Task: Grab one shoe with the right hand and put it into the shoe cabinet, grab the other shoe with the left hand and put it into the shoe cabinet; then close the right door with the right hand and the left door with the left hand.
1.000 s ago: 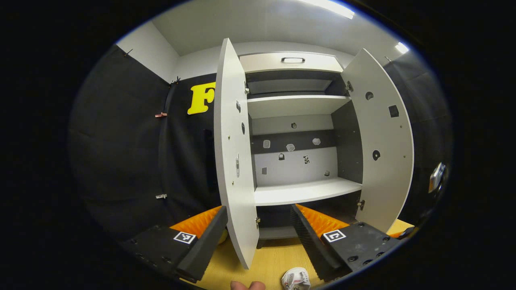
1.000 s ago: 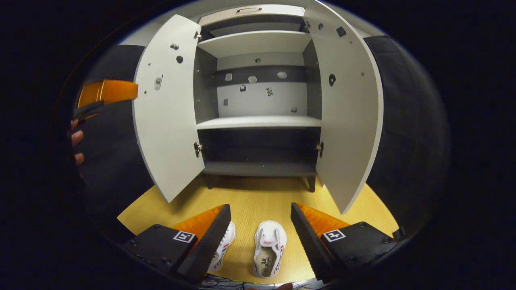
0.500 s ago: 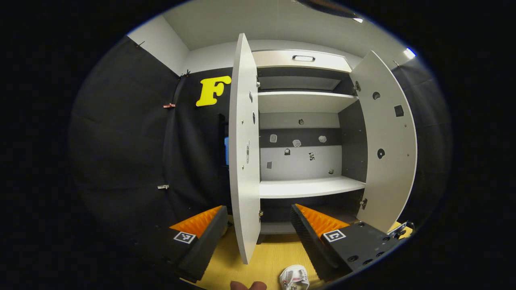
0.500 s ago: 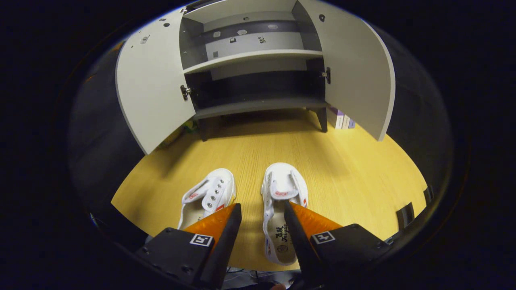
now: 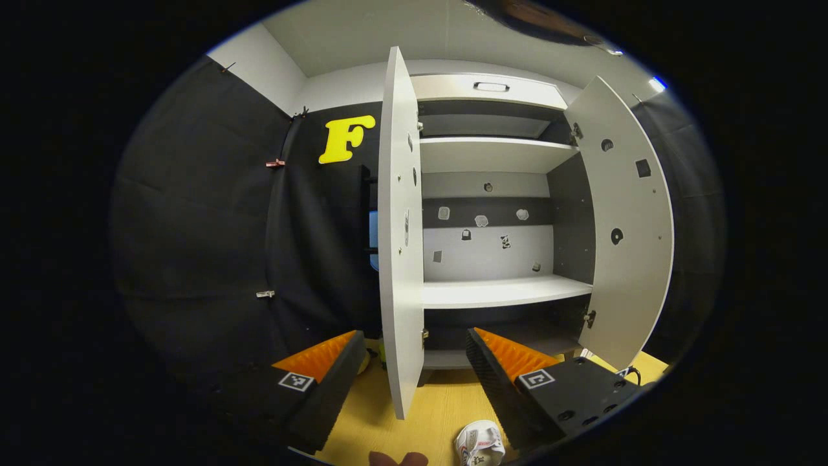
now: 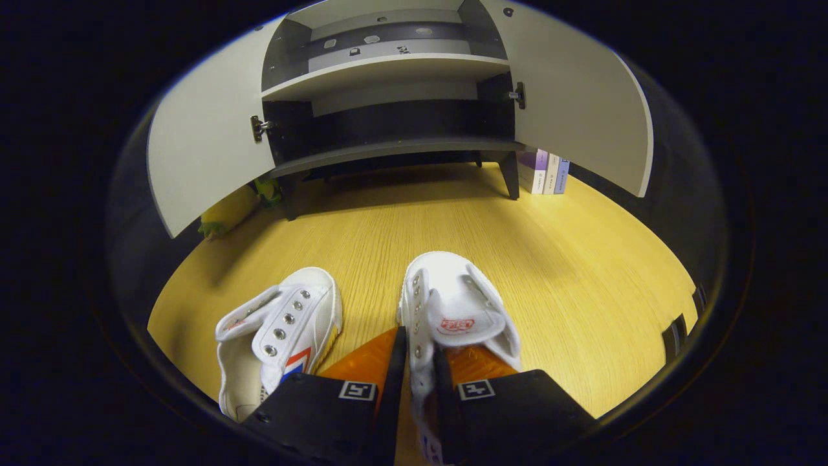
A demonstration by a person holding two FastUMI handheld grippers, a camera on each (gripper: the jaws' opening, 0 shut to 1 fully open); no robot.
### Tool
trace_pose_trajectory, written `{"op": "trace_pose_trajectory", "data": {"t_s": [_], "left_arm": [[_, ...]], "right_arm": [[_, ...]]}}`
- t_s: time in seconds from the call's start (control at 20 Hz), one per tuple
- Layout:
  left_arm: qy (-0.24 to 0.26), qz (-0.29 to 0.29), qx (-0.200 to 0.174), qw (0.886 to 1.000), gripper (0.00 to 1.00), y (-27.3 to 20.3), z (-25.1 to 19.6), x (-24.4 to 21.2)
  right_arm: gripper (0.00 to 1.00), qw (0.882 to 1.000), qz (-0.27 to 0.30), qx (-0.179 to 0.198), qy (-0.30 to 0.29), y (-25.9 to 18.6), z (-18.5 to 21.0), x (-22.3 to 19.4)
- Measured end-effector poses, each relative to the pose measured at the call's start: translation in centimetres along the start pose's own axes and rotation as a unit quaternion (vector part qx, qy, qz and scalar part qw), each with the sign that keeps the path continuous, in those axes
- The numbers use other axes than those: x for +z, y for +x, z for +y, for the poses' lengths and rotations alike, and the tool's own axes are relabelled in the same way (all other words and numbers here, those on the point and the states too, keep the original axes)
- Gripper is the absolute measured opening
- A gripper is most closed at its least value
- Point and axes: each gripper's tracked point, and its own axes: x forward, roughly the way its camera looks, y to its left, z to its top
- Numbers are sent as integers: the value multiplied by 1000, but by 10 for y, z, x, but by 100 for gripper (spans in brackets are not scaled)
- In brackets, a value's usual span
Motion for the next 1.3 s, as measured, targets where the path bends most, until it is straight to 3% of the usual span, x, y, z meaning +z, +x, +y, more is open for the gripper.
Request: {"op": "trace_pose_trajectory", "data": {"t_s": [0.05,0.1,0.15,0.2,0.35,0.6,0.85,1.3], "left_arm": [[1,2,1,1000,98,0,1,-2],[1,3,1,1000,98,0,0,-4],[3,5,3,1000,98,-1,0,-7],[6,8,4,1000,98,-2,0,-10],[19,18,2,1000,98,-2,-1,-17],[1,31,-2,1000,98,1,-4,-25],[-6,41,1,999,98,6,0,-32],[-11,33,-9,999,99,15,-9,-23]], "right_arm": [[34,1000,-5,-4,-8,-9,1,8],[19,1000,-16,-4,-14,0,0,10],[18,1000,-17,4,-17,-2,1,9],[11,1000,-27,8,-10,0,2,11],[7,999,-12,30,19,1,0,12],[7,999,-17,46,13,-18,-10,41],[7,997,-45,60,3,-56,-16,108],[7,992,-103,73,-21,-139,-1,264]]}}
